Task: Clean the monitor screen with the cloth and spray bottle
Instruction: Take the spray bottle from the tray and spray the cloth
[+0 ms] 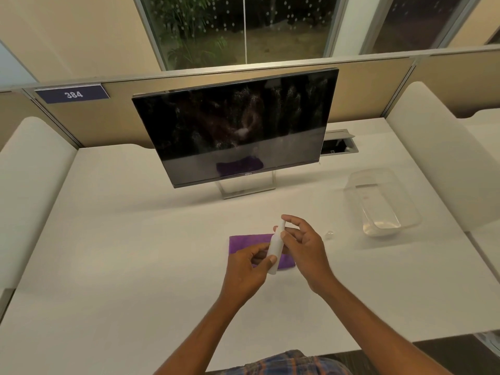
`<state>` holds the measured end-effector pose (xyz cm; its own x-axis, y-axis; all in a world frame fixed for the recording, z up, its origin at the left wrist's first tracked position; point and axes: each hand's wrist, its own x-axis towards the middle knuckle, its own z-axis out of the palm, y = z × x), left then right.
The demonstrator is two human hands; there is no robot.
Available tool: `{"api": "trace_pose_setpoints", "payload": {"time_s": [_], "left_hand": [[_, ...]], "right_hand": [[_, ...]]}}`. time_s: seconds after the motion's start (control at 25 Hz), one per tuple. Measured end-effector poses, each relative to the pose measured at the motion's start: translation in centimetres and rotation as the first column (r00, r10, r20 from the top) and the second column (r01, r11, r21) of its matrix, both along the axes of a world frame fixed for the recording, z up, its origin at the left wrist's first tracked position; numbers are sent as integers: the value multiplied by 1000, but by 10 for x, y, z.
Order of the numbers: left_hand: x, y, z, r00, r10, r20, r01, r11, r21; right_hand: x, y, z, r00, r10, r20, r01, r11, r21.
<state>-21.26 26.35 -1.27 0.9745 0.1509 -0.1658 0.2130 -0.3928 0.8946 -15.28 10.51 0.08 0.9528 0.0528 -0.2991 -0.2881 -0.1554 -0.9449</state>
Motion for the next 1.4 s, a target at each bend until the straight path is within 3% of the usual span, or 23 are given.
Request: {"api": "trace_pose_setpoints", "payload": {"time_s": [0.28,0.64,0.76,0.88,1.0,1.12,1.2,1.28,1.32,1.4], "left_hand": [[-1,-26,5,991,114,65,-111,993,-47],[-8,-11,2,980,192,43,-184,972,-145],[-6,7,-10,957,290,10,-290,957,3],[-9,25,-28,963,271,-6,-266,948,173],[-18,37,-42,982,185,-42,-157,915,371],[-27,43,-52,992,128,-22,-100,865,492],[-31,44,-56,994,109,-22,-82,854,514],[-33,44,-59,997,79,-13,-60,847,529],[-34,44,-60,998,55,-12,-40,839,542],[-35,43,-63,999,0,-33,19,815,579]], "right_hand": [[-19,10,2,997,7,-73,-6,1000,9],[-15,-11,0,980,87,-178,-43,971,236],[-14,-20,-2,946,155,-286,17,854,520],[-13,-27,-4,866,264,-425,145,681,718],[-13,-29,-6,833,361,-419,152,579,801],[-13,-29,-7,821,399,-408,148,542,827],[-11,-28,-6,811,402,-426,154,555,817],[-9,-23,-4,818,359,-449,115,663,739],[-9,-20,-5,836,308,-453,60,771,634],[-10,-11,-7,899,197,-392,-108,965,238]]}}
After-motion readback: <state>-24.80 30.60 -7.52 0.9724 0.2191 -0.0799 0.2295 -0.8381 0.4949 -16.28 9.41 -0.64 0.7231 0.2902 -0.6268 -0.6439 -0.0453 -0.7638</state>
